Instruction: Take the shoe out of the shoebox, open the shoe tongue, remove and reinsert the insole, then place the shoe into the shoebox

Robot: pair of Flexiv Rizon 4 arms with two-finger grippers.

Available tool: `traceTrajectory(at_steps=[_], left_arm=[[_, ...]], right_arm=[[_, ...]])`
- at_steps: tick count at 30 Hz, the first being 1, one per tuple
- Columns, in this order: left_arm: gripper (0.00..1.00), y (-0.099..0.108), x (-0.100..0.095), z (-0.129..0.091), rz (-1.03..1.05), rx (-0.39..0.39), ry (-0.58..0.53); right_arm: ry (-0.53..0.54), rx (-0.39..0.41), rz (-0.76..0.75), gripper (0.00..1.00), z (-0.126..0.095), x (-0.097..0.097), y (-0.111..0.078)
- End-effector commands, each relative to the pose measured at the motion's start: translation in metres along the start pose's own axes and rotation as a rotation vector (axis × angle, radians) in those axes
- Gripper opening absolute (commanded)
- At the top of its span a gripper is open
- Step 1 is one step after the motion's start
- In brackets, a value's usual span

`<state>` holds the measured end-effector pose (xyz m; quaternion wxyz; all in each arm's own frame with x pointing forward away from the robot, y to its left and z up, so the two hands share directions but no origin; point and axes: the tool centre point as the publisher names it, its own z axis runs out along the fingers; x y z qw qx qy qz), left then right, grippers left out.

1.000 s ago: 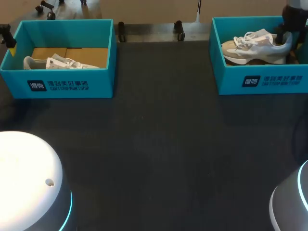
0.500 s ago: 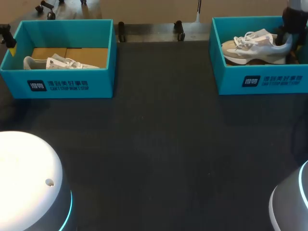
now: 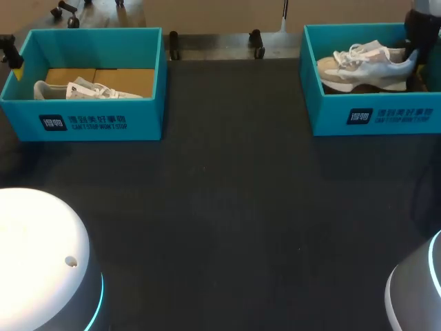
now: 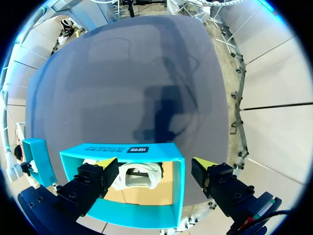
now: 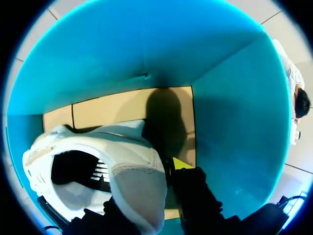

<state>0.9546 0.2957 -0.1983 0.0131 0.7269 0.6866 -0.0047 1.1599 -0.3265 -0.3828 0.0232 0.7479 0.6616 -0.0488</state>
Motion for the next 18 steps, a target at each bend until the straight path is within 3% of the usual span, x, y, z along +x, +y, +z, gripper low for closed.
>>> traceTrajectory(at_steps=[1,18], left_arm=[[1.00,-0.001,0.000,0.000,0.001,-0.003,0.002],[1.00,-0.001,0.000,0.000,0.001,-0.003,0.002]], right_arm=[[-0.014,-0.011,0.019,0.00,-0.016,0.001,-0.004],[-0.027,-0.108,0.095,0.00,-0.092,-0.017,-0.020]])
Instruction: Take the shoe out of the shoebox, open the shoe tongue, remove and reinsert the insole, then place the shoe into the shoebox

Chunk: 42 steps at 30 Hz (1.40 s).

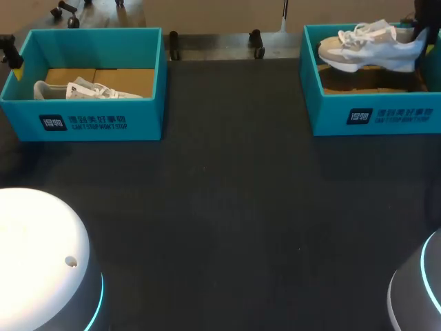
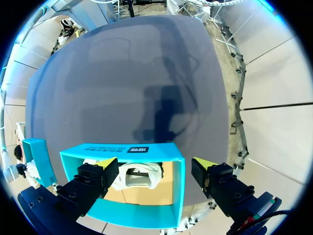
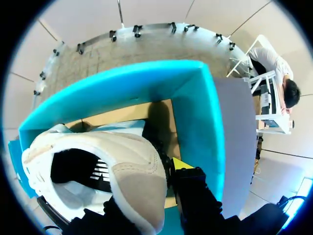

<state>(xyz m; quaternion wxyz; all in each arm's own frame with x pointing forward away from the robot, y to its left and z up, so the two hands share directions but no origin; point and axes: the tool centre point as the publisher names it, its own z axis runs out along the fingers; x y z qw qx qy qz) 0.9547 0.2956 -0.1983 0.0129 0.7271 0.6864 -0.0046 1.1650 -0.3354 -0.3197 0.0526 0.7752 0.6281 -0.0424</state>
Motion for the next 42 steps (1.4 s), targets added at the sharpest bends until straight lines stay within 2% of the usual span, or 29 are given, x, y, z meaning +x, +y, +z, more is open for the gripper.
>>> traceTrajectory(at_steps=[1,10,12,29,31,35,39,42], left_arm=[[1.00,-0.001,0.000,0.000,0.000,-0.003,0.001],[1.00,-0.001,0.000,0.000,0.000,-0.003,0.001],[1.00,-0.001,0.000,0.000,0.000,-0.003,0.001],[1.00,-0.001,0.000,0.000,0.000,-0.003,0.001],[1.00,-0.001,0.000,0.000,0.000,-0.003,0.001],[1.00,-0.001,0.000,0.000,0.000,-0.003,0.001],[1.00,-0.001,0.000,0.000,0.000,-0.003,0.001],[1.00,-0.001,0.000,0.000,0.000,-0.003,0.001]], right_arm=[[0.004,-0.070,0.007,0.00,-0.037,-0.005,-0.023],[-0.021,-0.094,0.037,0.00,-0.097,-0.009,-0.030],[-0.022,-0.062,0.015,0.00,-0.109,-0.009,-0.032],[-0.022,-0.062,0.015,0.00,-0.109,-0.009,-0.032],[-0.003,-0.075,0.010,0.00,-0.119,-0.017,-0.024],[-0.061,-0.103,0.062,0.00,-0.152,-0.035,-0.016],[-0.060,-0.109,0.079,0.00,-0.170,-0.035,-0.026],[-0.075,-0.109,0.072,0.00,-0.181,-0.025,-0.044]])
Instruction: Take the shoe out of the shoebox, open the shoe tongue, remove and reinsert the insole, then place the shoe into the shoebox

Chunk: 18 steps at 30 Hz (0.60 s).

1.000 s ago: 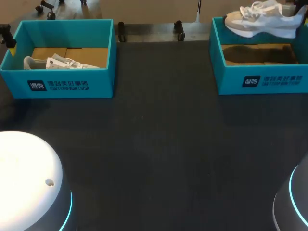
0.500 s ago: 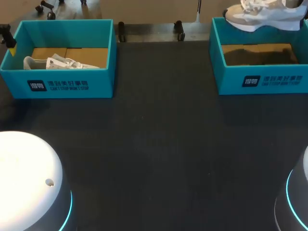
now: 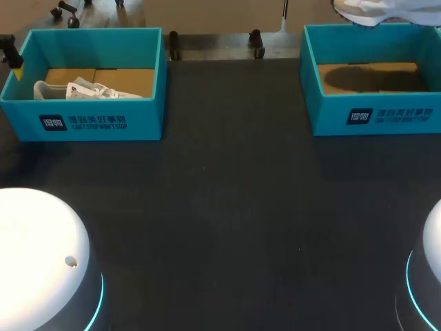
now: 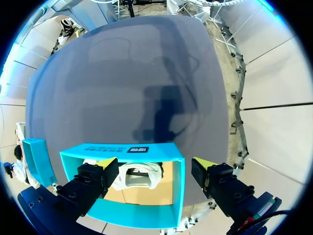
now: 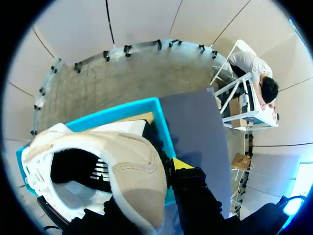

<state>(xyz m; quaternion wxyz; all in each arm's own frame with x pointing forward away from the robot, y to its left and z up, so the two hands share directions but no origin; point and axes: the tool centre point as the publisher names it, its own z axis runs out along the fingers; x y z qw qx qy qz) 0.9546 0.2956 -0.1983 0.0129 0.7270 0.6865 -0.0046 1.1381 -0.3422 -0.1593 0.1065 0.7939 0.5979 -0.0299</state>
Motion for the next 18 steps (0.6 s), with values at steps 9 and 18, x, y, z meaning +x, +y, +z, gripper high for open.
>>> traceTrajectory(at_steps=[9,18], left_arm=[[1.00,-0.001,0.000,0.000,0.001,-0.003,0.001],[1.00,-0.001,0.000,0.000,0.001,-0.003,0.001]], right_arm=[[-0.047,0.013,0.013,0.00,-0.052,0.024,-0.089],[-0.047,0.013,0.013,0.00,-0.052,0.024,-0.089]])
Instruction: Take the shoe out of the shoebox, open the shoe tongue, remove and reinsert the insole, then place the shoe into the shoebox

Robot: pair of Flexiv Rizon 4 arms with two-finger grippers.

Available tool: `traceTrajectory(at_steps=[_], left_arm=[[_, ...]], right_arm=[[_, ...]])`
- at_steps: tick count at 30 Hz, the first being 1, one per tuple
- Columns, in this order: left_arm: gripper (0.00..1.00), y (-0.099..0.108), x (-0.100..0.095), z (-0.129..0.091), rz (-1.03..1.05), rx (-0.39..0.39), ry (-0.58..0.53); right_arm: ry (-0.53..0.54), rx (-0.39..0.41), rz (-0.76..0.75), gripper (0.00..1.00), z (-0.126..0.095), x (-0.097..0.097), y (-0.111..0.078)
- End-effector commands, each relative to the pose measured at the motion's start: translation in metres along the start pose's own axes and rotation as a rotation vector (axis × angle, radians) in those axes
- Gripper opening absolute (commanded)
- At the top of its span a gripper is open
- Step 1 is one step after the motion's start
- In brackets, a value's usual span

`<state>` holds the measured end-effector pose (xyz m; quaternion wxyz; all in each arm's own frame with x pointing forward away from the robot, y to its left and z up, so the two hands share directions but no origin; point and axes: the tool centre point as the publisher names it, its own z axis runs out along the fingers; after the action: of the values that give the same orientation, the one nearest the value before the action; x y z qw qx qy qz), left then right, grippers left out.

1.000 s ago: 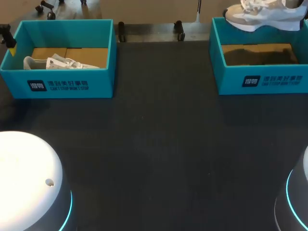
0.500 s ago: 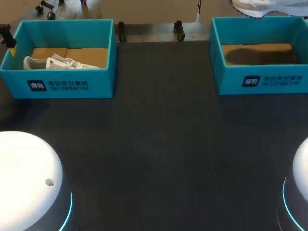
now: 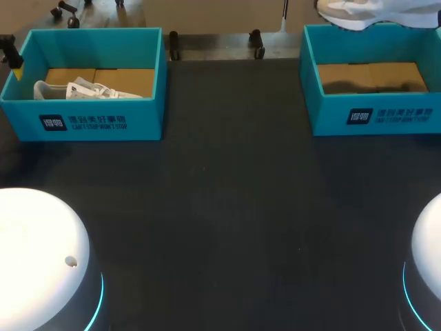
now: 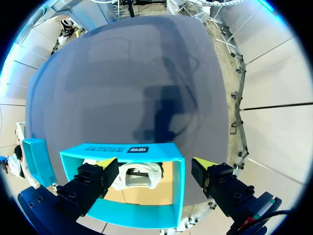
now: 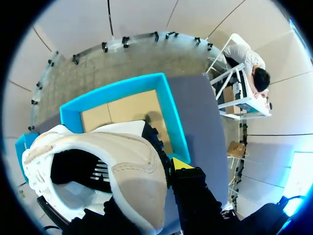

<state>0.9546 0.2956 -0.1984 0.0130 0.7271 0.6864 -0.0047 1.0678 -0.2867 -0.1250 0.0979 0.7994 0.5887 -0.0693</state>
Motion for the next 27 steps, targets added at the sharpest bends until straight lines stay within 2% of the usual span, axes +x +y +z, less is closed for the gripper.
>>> traceTrajectory(at_steps=[1,11,12,15,21,27], left_arm=[[1.00,-0.001,0.000,0.000,0.000,-0.003,0.002],[1.00,-0.001,0.000,0.000,0.000,-0.003,0.002],[1.00,-0.001,0.000,0.000,0.000,-0.003,0.002],[1.00,-0.001,0.000,0.000,0.000,-0.003,0.002],[1.00,-0.001,0.000,0.000,0.000,-0.003,0.002],[1.00,-0.001,0.000,0.000,0.000,-0.003,0.002]], right_arm=[[0.008,-0.050,0.001,0.00,0.000,-0.003,-0.012],[0.008,-0.050,0.001,0.00,0.000,-0.003,-0.012],[-0.010,-0.049,-0.004,0.00,-0.001,0.003,-0.016],[-0.040,-0.043,-0.027,0.00,-0.001,0.019,-0.039],[-0.041,-0.048,-0.043,0.00,-0.003,0.038,-0.095],[-0.067,-0.049,-0.034,0.00,0.003,0.067,-0.147]])
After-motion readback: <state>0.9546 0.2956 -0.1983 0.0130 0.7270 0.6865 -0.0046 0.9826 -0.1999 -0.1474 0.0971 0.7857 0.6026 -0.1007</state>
